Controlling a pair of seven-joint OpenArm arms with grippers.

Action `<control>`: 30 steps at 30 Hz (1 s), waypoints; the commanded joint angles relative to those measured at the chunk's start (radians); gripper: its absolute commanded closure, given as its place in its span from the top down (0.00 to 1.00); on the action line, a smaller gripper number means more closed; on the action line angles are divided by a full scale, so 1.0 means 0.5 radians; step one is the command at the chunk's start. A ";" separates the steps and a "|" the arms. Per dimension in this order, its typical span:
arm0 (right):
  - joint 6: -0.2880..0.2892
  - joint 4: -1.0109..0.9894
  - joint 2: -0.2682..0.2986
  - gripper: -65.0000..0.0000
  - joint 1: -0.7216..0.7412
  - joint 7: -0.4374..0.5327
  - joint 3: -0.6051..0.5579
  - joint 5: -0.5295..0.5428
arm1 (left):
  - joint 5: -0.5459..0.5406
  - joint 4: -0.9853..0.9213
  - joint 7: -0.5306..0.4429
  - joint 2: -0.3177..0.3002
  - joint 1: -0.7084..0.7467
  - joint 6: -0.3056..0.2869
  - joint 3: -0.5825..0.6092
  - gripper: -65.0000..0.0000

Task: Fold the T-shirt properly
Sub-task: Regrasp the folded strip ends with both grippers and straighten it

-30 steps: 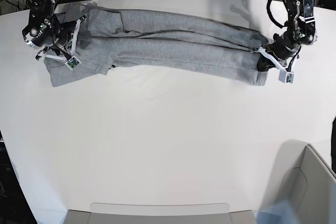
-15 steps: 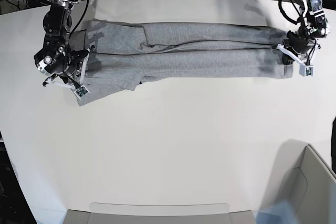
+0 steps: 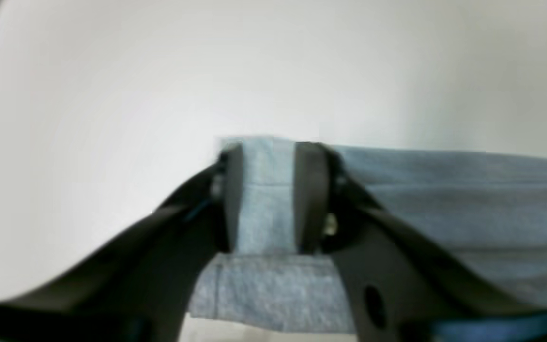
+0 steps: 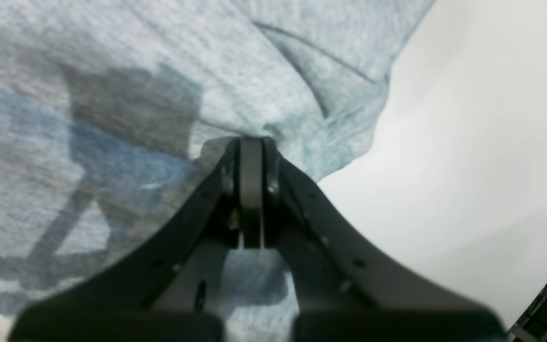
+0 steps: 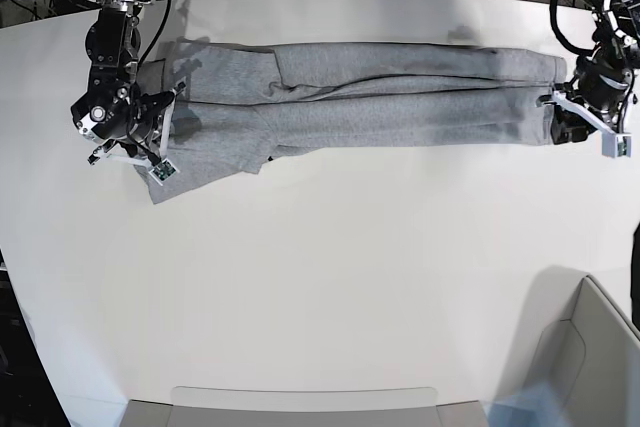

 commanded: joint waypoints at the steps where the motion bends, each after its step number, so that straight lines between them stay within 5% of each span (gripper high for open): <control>1: 0.031 0.040 0.023 0.00 0.028 0.015 0.007 0.000 | -0.127 -0.009 -0.008 -0.078 -0.002 0.012 -0.082 0.40; 6: 0.031 0.037 0.094 0.00 0.015 0.021 0.007 0.015 | -0.464 -0.270 0.048 -0.204 0.038 0.006 -0.186 0.42; 15: 0.031 0.040 0.140 0.00 -0.012 0.018 0.007 0.107 | -0.403 -0.635 -0.127 -0.349 0.035 0.003 0.112 0.41; 30: 0.031 0.034 0.210 0.00 -0.064 0.028 0.007 0.166 | -0.188 -0.899 -0.324 -0.330 -0.021 0.003 0.434 0.39</control>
